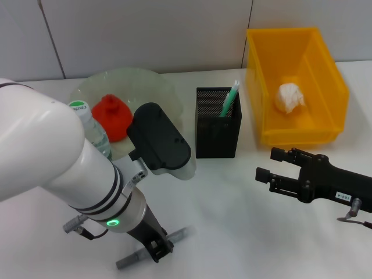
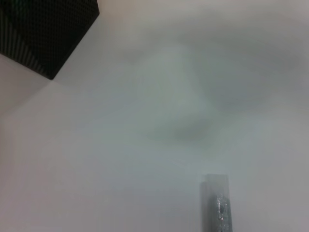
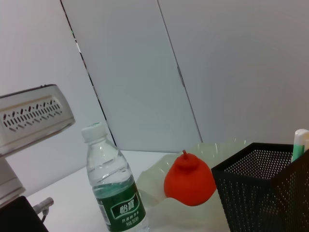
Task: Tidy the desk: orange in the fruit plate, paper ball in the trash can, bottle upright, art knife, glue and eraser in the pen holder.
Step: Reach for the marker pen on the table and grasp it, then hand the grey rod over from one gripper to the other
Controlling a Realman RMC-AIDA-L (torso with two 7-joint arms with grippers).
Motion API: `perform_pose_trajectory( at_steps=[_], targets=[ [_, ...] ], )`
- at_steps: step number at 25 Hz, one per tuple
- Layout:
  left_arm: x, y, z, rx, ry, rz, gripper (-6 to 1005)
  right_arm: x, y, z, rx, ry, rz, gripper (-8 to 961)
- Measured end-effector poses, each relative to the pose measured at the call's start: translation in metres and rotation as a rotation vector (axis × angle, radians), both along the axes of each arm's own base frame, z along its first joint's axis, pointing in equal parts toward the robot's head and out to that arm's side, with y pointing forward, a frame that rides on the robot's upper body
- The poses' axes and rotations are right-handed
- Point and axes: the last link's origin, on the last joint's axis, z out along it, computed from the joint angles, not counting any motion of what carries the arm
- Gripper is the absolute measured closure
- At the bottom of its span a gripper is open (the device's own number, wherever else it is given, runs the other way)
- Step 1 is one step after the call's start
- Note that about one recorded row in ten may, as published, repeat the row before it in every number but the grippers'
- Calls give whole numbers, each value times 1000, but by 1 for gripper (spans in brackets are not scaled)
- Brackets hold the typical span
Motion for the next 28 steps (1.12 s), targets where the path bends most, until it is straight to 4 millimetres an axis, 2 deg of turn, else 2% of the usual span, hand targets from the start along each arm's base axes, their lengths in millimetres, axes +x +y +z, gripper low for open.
perform_pose_trajectory(
  at_steps=[9,28],
  targets=[
    [-2,1,-2,0,1,0,816,0,1,0,0,0,2,188],
    [5,2,0,6,-13,-26,846,-1,2,0,11,0,8,188]
  ],
)
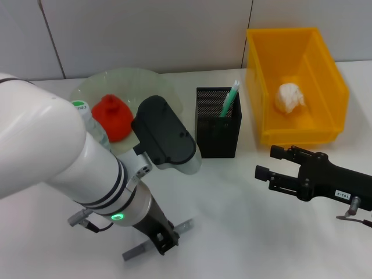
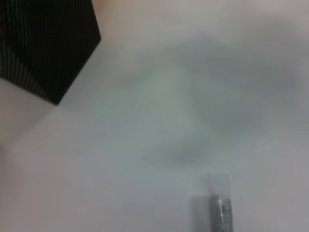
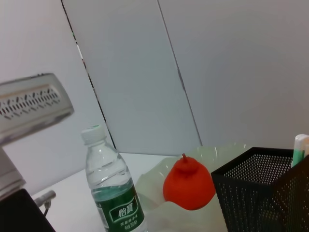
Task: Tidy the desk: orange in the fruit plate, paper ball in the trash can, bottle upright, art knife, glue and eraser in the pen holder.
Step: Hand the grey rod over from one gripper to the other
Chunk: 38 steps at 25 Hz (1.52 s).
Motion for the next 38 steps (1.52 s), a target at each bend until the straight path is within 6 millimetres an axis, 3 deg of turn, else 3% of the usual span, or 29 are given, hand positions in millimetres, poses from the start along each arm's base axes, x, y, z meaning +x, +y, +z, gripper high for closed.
perform_pose_trajectory(
  at_steps=[9,17,27,30,32,38],
  targets=[
    [36,0,15,49,-114,-76,851,5,3,0,15,-25,-33,188],
    [77,10,52,183,-287,-166,850,6,4,0,17,-25,-40,188],
    [116,22,74,337,-496,-287,855,5,5,-1,12,-23,-37,188],
    [118,24,76,355,-524,-293,855,5,4,-3,10,-21,-41,188],
    [122,36,82,444,-653,-307,855,7,4,-4,8,-25,-51,188],
    [115,51,79,503,-774,-281,855,9,4,-6,8,-33,-63,188]
  ],
)
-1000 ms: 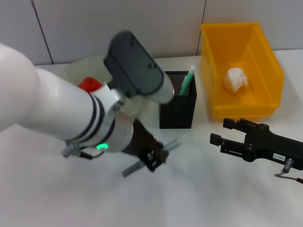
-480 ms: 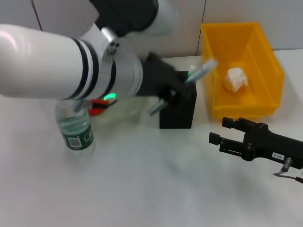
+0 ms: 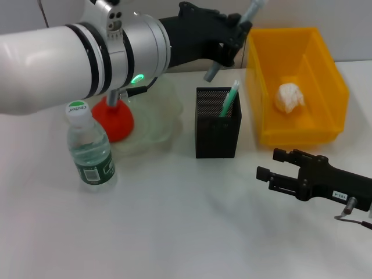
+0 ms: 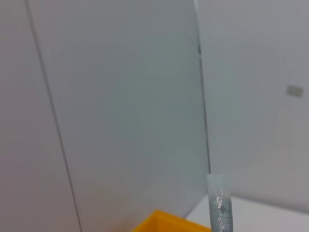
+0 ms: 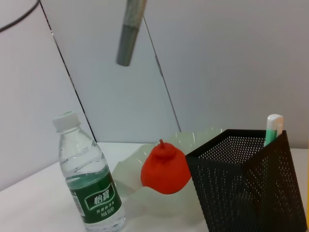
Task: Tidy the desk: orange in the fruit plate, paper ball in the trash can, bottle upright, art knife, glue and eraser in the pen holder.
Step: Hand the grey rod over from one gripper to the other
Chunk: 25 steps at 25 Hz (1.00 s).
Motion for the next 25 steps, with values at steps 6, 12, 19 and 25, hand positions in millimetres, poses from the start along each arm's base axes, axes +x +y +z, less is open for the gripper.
perform_pose_trajectory(
  at_steps=[6,12,19,25],
  targets=[
    [-20,16,-14,-11,-68,41,854,0,2,-2,1,-2,-9,189],
    [-40,31,-34,-31,-114,56,854,2,3,-1,5,-11,-17,189],
    [-45,41,-44,-42,-163,43,854,3,4,-1,8,-17,-28,189],
    [-51,44,-47,-41,-194,52,856,4,4,-2,6,-17,-34,189]
  ],
)
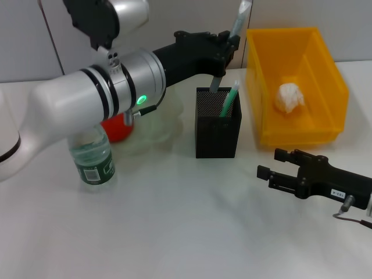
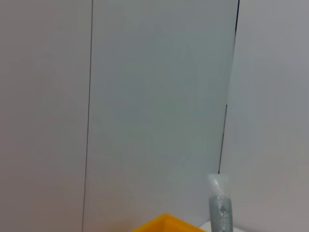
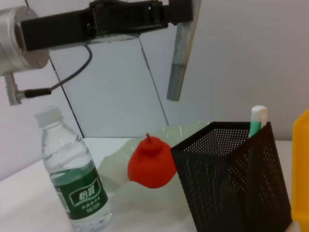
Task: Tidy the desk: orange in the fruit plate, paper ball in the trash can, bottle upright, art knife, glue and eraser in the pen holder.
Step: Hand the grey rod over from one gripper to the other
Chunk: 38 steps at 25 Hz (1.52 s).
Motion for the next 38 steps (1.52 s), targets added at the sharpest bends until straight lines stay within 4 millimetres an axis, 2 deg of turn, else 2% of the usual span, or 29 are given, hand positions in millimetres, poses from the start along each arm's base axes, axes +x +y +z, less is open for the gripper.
perform_pose_trajectory(
  at_steps=[8,15,18,38],
  targets=[
    [-26,2,-3,-19,-142,25,859,-5,5,-3,-6,5,7,189],
    [-34,1,-5,-20,-150,39,858,-9,8,-6,-15,15,13,189],
    [-44,1,-8,-34,-143,64,858,-11,11,-9,-21,15,15,189],
    [-41,-5,-17,-70,-143,55,858,-27,25,-23,-56,6,44,189]
  ],
)
